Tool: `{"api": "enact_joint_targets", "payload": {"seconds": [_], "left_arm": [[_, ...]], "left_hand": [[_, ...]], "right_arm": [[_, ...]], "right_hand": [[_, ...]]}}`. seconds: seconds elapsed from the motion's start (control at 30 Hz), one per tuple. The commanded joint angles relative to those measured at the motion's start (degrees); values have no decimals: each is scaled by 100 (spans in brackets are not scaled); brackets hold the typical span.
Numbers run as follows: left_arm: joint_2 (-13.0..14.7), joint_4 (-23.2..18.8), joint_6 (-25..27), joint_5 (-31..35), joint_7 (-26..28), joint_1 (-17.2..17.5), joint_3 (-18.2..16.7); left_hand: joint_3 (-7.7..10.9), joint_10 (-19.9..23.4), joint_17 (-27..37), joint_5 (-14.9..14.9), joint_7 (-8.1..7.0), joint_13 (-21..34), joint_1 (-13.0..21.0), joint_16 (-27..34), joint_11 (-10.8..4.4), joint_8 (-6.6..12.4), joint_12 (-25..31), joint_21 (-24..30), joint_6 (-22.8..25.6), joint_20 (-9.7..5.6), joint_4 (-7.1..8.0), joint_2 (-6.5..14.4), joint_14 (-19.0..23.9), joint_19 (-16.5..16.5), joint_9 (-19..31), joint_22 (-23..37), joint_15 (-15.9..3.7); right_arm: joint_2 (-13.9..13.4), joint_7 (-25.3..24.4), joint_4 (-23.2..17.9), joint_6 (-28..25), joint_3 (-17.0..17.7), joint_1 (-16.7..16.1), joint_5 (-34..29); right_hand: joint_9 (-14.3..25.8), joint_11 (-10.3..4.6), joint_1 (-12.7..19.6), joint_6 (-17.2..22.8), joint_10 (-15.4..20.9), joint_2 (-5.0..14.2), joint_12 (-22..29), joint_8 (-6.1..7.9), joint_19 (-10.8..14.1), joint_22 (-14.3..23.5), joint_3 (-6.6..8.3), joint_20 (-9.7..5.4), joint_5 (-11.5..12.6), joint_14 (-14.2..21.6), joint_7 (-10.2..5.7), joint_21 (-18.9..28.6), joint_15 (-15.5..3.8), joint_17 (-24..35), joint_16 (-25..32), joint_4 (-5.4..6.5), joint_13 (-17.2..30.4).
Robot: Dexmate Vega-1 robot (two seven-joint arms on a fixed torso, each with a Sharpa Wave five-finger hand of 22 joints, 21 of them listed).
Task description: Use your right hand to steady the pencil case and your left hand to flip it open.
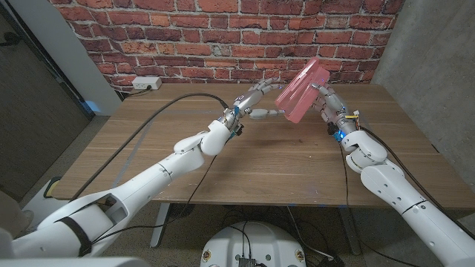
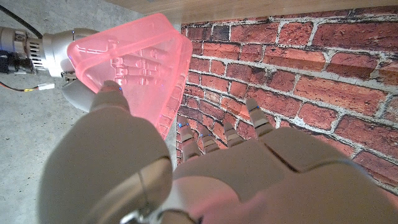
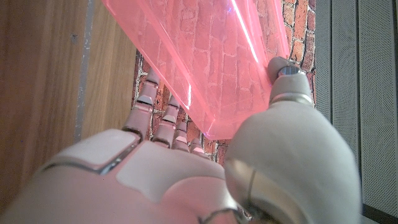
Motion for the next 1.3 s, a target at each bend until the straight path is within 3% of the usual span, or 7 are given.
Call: {"api": "enact_joint_targets", "payload": {"seconds": [0.03,0.8,0.97,1.03,1.1,1.17,1.3], "left_arm": [[-61,41,59,139,120,-25,66],[-327,23,510,-99,630,193,-40],[-413,118,266,-767,527,305,-205],[-440,76,289,-1013,449,372,-282],[-485,52,264,-1320,378,450,-375],[-556,37,237,-1622,381,550,-485],[-678,36,169,-2081,466,726,-679]], "left_hand": [[10,50,22,7,-13,8,101,-18,-39,21,-5,-28,29,-15,-31,63,9,41,16,13,-5],[237,472,61,-113,-11,-35,303,88,-47,278,123,-163,651,-59,-26,646,392,355,57,28,-45],[496,632,81,-196,22,-60,414,87,36,606,152,-272,1581,-57,-17,1203,517,474,30,38,-31],[660,612,99,-214,241,-72,515,60,127,745,127,-342,2035,-28,-66,1429,512,483,-11,44,34],[756,685,103,-230,356,-79,608,46,51,839,145,-375,2345,-96,-146,1456,529,513,-43,44,-6],[1012,867,126,-240,566,-91,843,52,9,1166,193,-428,3185,-178,-337,1505,629,604,-42,51,-69],[1246,1104,182,-233,663,-88,997,106,-44,1548,261,-448,3844,-201,-452,1554,780,702,79,65,-144]], "right_arm": [[-28,41,-41,-2,-2,-23,15],[-35,127,-76,11,73,-132,193],[3,367,-17,-70,140,-138,567],[29,404,-4,-75,152,-137,644],[51,417,4,-52,157,-139,659],[94,540,49,-19,157,-117,745],[160,642,80,-5,129,-83,833]], "right_hand": [[15,10,975,-278,6,996,23,4,156,25,496,-168,37,477,-55,32,-703,24,7,350,9],[16,-10,966,-269,34,982,28,-1,175,28,521,-186,73,531,-60,67,-710,39,2,355,6],[15,-21,980,-265,33,986,26,-1,157,28,534,-186,81,533,-74,67,-721,44,-3,348,6],[15,-24,990,-263,32,989,25,-1,155,29,540,-180,83,528,-77,68,-724,45,-6,342,6],[15,-27,1001,-263,30,993,24,-1,151,29,548,-183,85,523,-83,69,-726,47,-10,336,5],[15,-26,1010,-261,29,995,23,-1,153,30,553,-179,87,524,-83,72,-724,48,-11,332,5],[15,-26,1040,-268,-4,999,8,-6,133,30,573,-196,93,508,-85,72,-717,54,-23,317,4]]}}
